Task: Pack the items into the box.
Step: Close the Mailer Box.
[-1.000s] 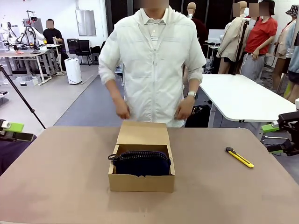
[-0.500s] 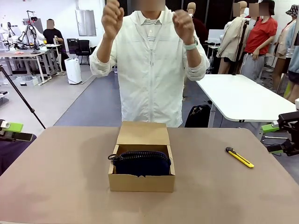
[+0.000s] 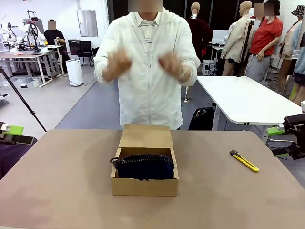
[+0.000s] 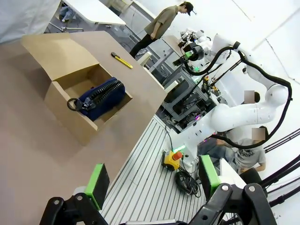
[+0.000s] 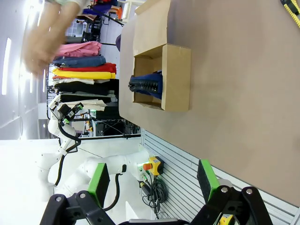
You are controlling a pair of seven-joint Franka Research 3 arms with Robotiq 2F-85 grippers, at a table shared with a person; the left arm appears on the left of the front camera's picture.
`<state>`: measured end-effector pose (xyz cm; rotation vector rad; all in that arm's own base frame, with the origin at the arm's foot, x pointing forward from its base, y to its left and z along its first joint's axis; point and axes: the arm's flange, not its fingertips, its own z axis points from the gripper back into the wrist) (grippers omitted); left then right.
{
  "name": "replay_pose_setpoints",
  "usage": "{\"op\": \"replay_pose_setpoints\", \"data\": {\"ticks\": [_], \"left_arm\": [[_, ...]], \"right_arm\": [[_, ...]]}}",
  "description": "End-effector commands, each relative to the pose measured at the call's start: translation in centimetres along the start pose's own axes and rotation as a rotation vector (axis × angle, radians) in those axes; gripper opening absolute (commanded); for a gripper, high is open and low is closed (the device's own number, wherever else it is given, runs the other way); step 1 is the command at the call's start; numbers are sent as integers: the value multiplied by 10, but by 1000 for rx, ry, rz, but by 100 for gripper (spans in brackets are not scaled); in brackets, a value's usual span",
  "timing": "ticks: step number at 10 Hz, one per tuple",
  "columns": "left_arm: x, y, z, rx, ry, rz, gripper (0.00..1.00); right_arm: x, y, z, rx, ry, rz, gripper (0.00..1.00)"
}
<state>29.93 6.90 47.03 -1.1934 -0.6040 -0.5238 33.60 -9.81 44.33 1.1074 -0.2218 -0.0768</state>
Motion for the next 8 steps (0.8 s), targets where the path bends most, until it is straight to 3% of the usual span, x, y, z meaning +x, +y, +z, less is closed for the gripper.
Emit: {"op": "replay_pose_setpoints", "data": {"ticks": [1,8], "left_arm": [[1,-4,0,-13,-16,8,100],[1,-4,0,-13,-16,8,100]], "right_arm": [[0,3,4,-6,12,-8,100],[0,3,4,-6,12,-8,100]]}}
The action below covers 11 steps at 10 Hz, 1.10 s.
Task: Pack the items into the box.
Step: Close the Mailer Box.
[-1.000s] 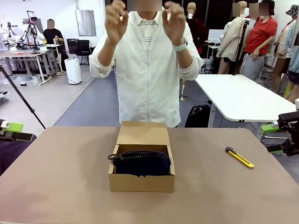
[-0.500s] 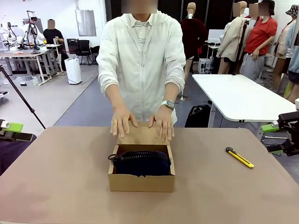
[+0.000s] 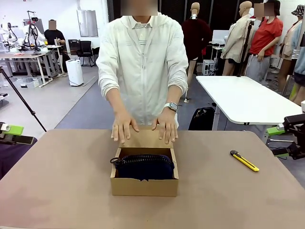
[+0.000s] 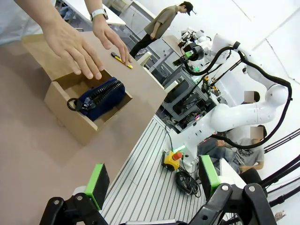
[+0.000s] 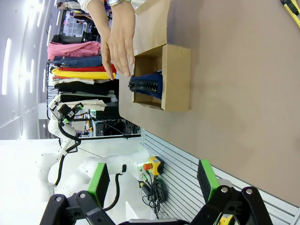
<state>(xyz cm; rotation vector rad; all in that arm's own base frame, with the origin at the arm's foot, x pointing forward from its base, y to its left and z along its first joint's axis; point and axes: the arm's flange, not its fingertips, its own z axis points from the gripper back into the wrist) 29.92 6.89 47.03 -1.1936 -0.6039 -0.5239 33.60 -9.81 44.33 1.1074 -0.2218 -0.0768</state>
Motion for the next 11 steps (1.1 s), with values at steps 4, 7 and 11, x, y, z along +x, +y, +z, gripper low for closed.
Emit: {"op": "replay_pose_setpoints", "data": {"ticks": [4,7,11], "left_arm": [[55,41,-30,28,81,196,100],[99,152,-94,13,-19,418,100],[88,225,-135,106,-75,505,100]], "right_arm": [[49,26,-56,-97,30,62,100],[109,23,-166,-104,23,24,100],[141,-13,-234,-123,-75,-75,100]]}}
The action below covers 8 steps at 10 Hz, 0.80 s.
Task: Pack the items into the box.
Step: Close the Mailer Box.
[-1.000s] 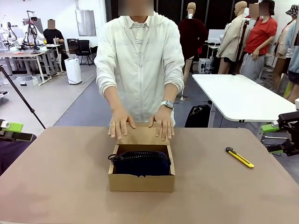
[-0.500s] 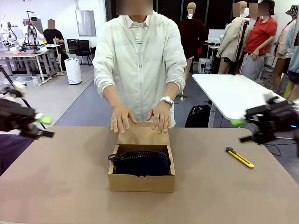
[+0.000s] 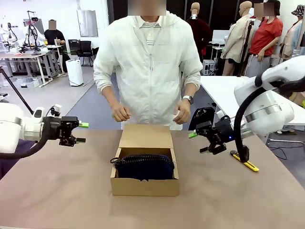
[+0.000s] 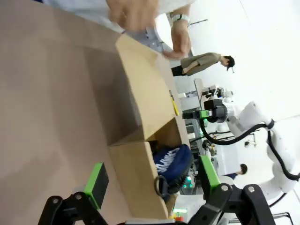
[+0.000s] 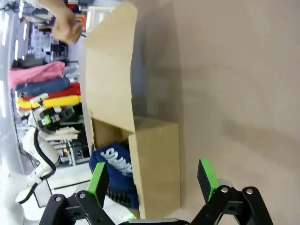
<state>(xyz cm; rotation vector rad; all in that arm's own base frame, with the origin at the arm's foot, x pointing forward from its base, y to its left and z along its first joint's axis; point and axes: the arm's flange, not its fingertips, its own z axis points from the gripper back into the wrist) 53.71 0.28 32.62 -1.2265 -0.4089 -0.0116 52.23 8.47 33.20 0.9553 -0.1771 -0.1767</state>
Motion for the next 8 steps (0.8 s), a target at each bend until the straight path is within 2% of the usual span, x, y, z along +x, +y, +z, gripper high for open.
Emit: {"op": "replay_pose_setpoints", "data": {"ticks": [1,3,4,5,7,8], "left_arm": [[-3,-9,6,-19,2,-8,100],[-3,-9,6,-19,2,-8,100],[1,-1,0,-2,1,-2,100],[29,6,-23,5,-75,19,100],[79,22,-74,-20,-45,47,100],[94,31,-90,-29,-53,50,100]], "right_arm": [[-13,7,8,-5,23,29,100],[-13,7,8,-5,23,29,100],[-1,0,1,-2,4,5,100],[24,10,-16,41,38,60,100],[66,23,-46,74,6,47,100],[78,26,-65,92,37,43,100]]}}
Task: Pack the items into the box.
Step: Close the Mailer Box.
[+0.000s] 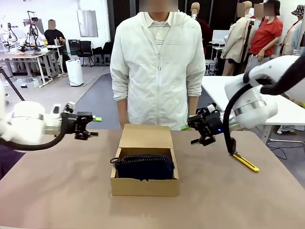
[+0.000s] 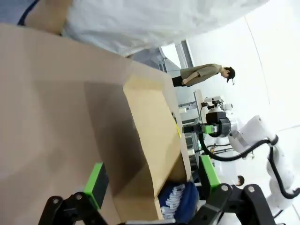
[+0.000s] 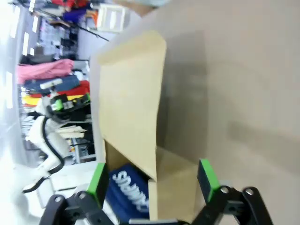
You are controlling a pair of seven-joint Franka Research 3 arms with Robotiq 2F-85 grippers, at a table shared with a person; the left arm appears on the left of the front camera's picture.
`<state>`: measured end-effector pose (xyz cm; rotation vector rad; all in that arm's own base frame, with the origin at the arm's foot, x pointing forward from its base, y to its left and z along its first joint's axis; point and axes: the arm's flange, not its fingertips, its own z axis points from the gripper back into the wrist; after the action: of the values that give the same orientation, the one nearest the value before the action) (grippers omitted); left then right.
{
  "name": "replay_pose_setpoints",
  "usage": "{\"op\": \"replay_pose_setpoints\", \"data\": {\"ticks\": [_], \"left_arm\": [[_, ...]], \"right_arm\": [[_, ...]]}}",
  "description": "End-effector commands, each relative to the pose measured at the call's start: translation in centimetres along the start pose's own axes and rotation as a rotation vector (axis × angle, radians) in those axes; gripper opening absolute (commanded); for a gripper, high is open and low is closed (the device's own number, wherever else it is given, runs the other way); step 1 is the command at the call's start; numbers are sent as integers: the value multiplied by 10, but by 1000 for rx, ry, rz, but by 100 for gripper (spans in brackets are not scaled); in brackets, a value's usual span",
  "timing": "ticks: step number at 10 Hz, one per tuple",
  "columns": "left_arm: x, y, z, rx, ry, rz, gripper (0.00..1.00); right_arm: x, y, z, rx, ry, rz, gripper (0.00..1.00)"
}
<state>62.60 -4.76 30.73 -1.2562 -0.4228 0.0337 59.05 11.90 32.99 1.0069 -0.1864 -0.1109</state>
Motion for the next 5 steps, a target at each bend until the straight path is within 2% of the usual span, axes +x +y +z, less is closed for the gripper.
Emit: {"op": "replay_pose_setpoints", "data": {"ticks": [1,2,5], "left_arm": [[38,20,-31,14,-32,40,100],[43,31,-51,-34,9,49,100],[43,49,-89,-102,83,23,100]], "right_arm": [[31,-3,-41,44,98,-45,100],[42,-10,-62,81,152,-78,100],[49,-24,-102,182,204,-136,100]]}}
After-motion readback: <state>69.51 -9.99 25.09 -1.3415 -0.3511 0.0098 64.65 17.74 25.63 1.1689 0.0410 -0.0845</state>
